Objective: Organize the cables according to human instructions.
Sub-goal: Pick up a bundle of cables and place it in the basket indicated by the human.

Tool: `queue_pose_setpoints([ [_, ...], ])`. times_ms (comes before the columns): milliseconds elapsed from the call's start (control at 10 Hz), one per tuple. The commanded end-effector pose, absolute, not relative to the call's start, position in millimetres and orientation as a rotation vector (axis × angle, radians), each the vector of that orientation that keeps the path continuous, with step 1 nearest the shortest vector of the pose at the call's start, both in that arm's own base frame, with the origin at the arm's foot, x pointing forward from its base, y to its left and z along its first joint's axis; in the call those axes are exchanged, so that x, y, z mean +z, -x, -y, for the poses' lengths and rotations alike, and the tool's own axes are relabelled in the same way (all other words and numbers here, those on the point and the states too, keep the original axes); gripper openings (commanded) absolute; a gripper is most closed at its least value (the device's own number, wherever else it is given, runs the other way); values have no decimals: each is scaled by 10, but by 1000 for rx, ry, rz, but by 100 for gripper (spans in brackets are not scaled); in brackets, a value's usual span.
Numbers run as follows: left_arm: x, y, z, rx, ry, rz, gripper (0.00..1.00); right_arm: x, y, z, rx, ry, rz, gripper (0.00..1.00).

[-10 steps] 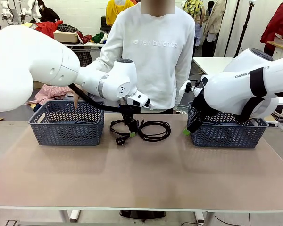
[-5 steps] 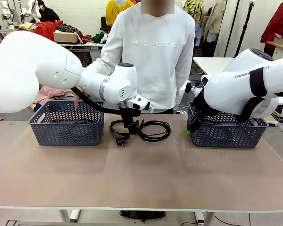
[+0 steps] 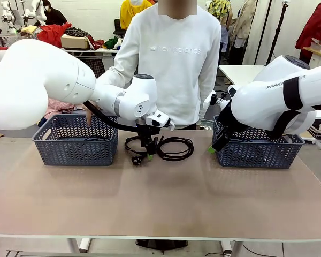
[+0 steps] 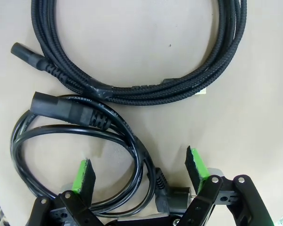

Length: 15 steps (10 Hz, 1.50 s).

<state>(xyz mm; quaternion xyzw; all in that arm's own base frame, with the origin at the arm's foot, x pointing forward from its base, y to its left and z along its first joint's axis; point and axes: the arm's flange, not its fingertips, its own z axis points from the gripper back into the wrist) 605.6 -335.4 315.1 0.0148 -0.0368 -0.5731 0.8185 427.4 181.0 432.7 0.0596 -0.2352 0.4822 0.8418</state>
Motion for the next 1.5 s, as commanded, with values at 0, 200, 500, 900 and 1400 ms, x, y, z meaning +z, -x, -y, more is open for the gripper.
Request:
queue_pose_setpoints([
  [0,3149,-6117,3391,-1209,-58,80,100,4340,-4276,-1812,1023,-116,499,100],
  [200,3145,-6137,3401,-1214,-61,75,89,4340,-4276,-1812,1023,-116,499,100],
  [500,3150,-6152,3403,-1210,-50,70,63,4340,-4276,-1812,1023,-116,499,100],
  [900,3172,-6149,3391,-1205,-51,72,45,4340,-4276,-1812,1023,-116,499,100],
  [1400,3345,-6092,3360,-1081,-84,78,0,4340,-4276,-1812,1023,-116,499,100],
])
